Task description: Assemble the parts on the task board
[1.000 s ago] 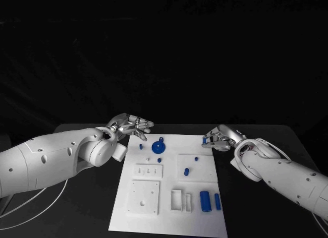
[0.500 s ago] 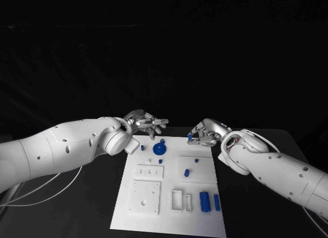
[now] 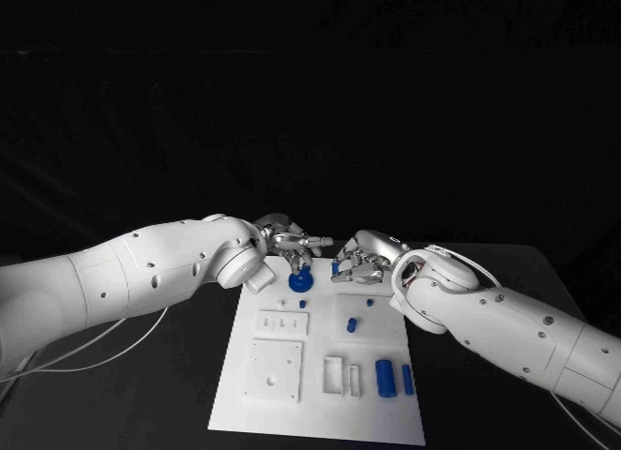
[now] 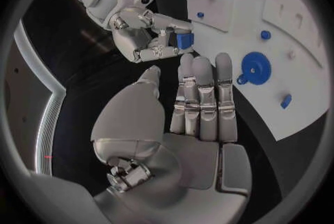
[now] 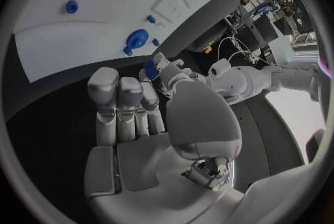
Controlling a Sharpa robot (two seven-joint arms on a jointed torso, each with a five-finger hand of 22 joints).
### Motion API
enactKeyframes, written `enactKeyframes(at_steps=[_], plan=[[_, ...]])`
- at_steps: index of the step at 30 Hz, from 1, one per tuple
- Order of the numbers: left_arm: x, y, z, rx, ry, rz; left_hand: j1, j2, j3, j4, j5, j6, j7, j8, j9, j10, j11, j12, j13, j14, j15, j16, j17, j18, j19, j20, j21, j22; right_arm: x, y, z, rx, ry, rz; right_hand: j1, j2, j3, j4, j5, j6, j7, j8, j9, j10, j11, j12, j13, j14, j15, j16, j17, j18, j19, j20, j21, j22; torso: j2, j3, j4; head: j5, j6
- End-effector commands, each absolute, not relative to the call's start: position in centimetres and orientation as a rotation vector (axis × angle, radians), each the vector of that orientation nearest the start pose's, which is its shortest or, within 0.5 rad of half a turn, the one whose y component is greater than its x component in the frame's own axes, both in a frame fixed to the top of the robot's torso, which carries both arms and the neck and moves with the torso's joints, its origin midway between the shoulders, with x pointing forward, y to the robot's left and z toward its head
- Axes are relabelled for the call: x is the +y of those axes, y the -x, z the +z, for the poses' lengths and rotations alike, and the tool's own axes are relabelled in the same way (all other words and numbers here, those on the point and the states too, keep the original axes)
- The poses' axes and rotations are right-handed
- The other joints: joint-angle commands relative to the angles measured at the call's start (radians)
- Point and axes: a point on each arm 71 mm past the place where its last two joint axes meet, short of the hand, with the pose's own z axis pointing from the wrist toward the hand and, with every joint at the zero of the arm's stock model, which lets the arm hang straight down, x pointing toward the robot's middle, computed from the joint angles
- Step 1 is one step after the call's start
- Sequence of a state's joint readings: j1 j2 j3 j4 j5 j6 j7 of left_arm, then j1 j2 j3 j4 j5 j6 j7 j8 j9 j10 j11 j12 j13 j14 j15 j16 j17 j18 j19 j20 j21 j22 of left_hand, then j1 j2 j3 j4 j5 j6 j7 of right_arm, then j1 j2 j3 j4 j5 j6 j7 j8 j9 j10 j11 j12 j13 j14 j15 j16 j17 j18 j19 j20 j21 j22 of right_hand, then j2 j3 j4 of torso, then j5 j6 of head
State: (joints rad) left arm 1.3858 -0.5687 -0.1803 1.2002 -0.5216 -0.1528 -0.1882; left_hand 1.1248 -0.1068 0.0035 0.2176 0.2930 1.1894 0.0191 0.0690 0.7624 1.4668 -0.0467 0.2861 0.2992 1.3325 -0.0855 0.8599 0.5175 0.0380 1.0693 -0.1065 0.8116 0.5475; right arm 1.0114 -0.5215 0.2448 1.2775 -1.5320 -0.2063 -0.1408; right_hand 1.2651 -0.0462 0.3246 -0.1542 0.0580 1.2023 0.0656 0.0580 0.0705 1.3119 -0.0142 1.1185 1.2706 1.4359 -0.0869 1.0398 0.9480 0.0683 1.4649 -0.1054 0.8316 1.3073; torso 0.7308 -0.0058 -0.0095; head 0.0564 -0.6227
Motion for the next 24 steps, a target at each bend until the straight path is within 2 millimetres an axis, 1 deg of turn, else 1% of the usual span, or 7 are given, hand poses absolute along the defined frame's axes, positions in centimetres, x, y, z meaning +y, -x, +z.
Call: enactKeyframes(at_steps=[1,6,13,15,19,20,24], plan=[[15.7,-55.2,-18.0,2.077,0.564,-0.812,0.002,-0.011,0.0,0.008,-0.005,-0.007,0.001,-0.004,-0.018,0.037,0.003,-0.011,0.005,-0.008,0.0,0.009,-0.019,-0.015,0.011,0.002,-0.025,0.026,-10.9,-52.0,-20.4,1.713,0.051,0.713,-0.002,-0.002,0.002,0.006,0.003,0.005,-0.002,0.005,0.002,-0.002,-0.005,-0.005,-0.001,0.002,-0.005,-0.005,0.0,-0.002,0.06,-0.008,-0.005,0.096,0.0,-0.0007,-0.0007,0.0,-0.002],[15.3,-54.9,-18.2,2.109,0.534,-0.787,0.007,-0.002,-0.005,-0.011,0.002,-0.012,0.003,-0.005,-0.03,0.035,0.004,-0.013,0.007,-0.013,0.001,0.015,-0.026,-0.016,0.014,0.003,-0.046,0.051,-10.6,-51.9,-20.5,1.718,0.053,0.709,-0.002,-0.002,0.003,0.006,0.004,0.005,-0.002,0.005,0.002,-0.003,-0.005,-0.005,-0.002,0.002,-0.005,-0.005,0.0,-0.002,0.06,-0.008,-0.005,0.096,0.0,-0.001,-0.0006,0.002,-0.001],[14.7,-54.4,-18.4,2.167,0.477,-0.755,0.014,0.002,-0.008,-0.031,0.001,-0.018,0.006,-0.005,-0.04,0.032,0.006,-0.02,0.005,-0.02,0.003,0.016,-0.033,-0.016,0.016,0.005,-0.072,0.08,-10.2,-51.8,-20.6,1.725,0.055,0.707,-0.005,-0.003,0.006,0.007,0.008,0.004,-0.002,0.005,0.002,-0.004,-0.005,-0.007,-0.003,0.002,-0.005,-0.007,-0.001,-0.002,0.06,-0.008,-0.008,0.095,0.001,-0.0015,0.001,0.0,-0.004],[14.6,-54.2,-18.5,2.182,0.458,-0.747,0.014,0.007,-0.013,-0.041,0.003,-0.018,0.006,-0.005,-0.046,0.032,0.007,-0.023,0.005,-0.021,0.003,0.018,-0.036,-0.017,0.02,0.006,-0.088,0.099,-10.0,-51.8,-20.6,1.727,0.056,0.708,-0.005,-0.003,0.007,0.006,0.009,0.004,-0.002,0.005,0.002,-0.004,-0.005,-0.008,-0.003,0.002,-0.005,-0.008,-0.001,-0.002,0.06,-0.008,-0.008,0.095,0.001,-0.0015,0.0012,-0.001,-0.006],[14.4,-54.1,-18.6,2.201,0.437,-0.737,0.017,0.009,-0.014,-0.048,0.007,-0.018,0.006,-0.005,-0.048,0.032,0.007,-0.024,0.004,-0.023,0.004,0.019,-0.038,-0.017,0.024,0.006,-0.105,0.12,-9.8,-51.8,-20.6,1.729,0.059,0.71,-0.007,-0.004,0.008,0.007,0.013,0.004,-0.002,0.005,0.002,-0.005,-0.005,-0.008,-0.003,0.002,-0.006,-0.008,-0.001,-0.002,0.061,-0.008,-0.008,0.095,0.001,-0.0023,0.0008,-0.001,-0.006],[14.3,-54.0,-18.6,2.205,0.433,-0.735,0.018,0.012,-0.015,-0.052,0.008,-0.018,0.006,-0.005,-0.048,0.031,0.007,-0.024,0.005,-0.024,0.004,0.02,-0.039,-0.018,0.028,0.006,-0.12,0.14,-9.7,-51.8,-20.6,1.73,0.06,0.711,-0.007,-0.004,0.008,0.006,0.016,0.004,-0.001,0.005,0.002,-0.005,-0.005,-0.008,-0.003,0.002,-0.006,-0.008,0.0,-0.002,0.061,-0.008,-0.009,0.095,0.0,-0.0026,0.0007,-0.002,-0.008],[14.3,-54.0,-18.7,2.214,0.426,-0.73,0.019,0.015,-0.017,-0.056,0.011,-0.019,0.006,-0.005,-0.048,0.03,0.007,-0.025,0.005,-0.025,0.004,0.021,-0.039,-0.018,0.029,0.006,-0.126,0.149,-9.6,-51.7,-20.6,1.731,0.062,0.714,-0.007,-0.005,0.009,0.006,0.018,0.004,-0.001,0.005,0.002,-0.005,-0.005,-0.008,-0.003,0.002,-0.006,-0.009,-0.001,-0.002,0.061,-0.009,-0.009,0.095,0.001,-0.0023,-0.0002,-0.003,-0.009]])
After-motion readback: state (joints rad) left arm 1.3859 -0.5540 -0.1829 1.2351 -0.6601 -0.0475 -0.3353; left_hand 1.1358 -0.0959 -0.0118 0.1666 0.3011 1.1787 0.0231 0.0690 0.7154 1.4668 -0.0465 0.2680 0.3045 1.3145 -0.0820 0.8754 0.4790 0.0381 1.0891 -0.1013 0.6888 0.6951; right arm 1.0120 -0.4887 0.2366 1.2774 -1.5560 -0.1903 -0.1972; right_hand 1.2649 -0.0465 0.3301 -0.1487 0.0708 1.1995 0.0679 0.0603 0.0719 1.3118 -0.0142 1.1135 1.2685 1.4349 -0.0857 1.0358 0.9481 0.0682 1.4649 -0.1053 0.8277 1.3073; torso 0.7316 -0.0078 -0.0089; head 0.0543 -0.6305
